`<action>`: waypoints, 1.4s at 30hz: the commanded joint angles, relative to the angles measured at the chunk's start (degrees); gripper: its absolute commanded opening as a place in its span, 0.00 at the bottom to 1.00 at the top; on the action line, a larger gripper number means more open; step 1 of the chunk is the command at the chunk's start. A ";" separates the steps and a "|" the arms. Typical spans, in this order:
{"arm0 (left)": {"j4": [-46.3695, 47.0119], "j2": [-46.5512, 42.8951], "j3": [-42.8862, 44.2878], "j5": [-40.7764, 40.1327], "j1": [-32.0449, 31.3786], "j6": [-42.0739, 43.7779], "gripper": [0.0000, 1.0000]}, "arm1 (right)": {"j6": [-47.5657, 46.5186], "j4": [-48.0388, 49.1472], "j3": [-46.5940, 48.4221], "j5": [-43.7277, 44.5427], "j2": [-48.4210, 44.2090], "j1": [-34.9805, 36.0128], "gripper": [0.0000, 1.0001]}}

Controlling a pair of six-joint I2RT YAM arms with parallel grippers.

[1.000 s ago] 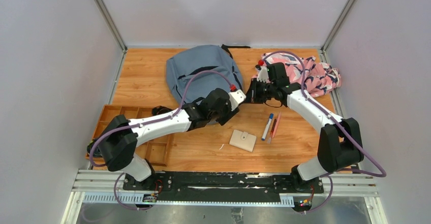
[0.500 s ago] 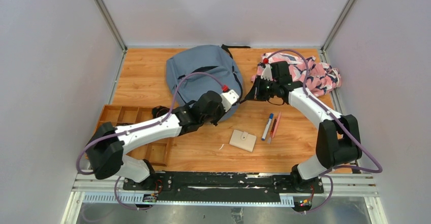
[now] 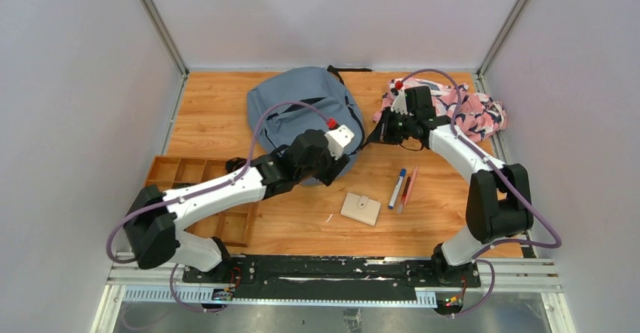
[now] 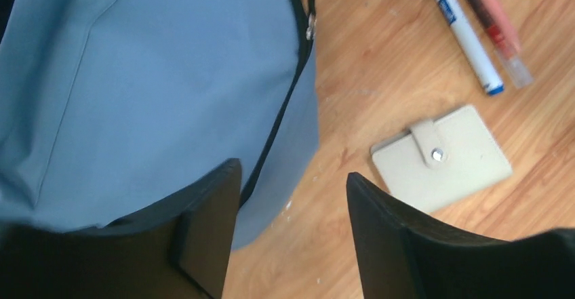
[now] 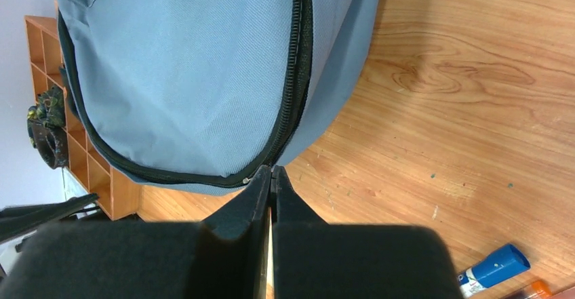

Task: Pack the student bag
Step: Zip the student bag at the center of the board.

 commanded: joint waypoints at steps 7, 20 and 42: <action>-0.83 16.10 12.45 -1.02 -0.32 1.26 0.77 | -0.87 0.29 1.21 -1.95 0.61 -0.77 0.00; -7.93 21.35 16.82 -0.95 -0.18 0.07 0.00 | -1.48 0.27 0.99 -0.26 0.12 -2.92 0.00; -5.70 -6.25 -8.35 13.22 -0.28 -8.17 0.00 | 9.28 12.47 19.14 0.99 19.19 -5.57 0.00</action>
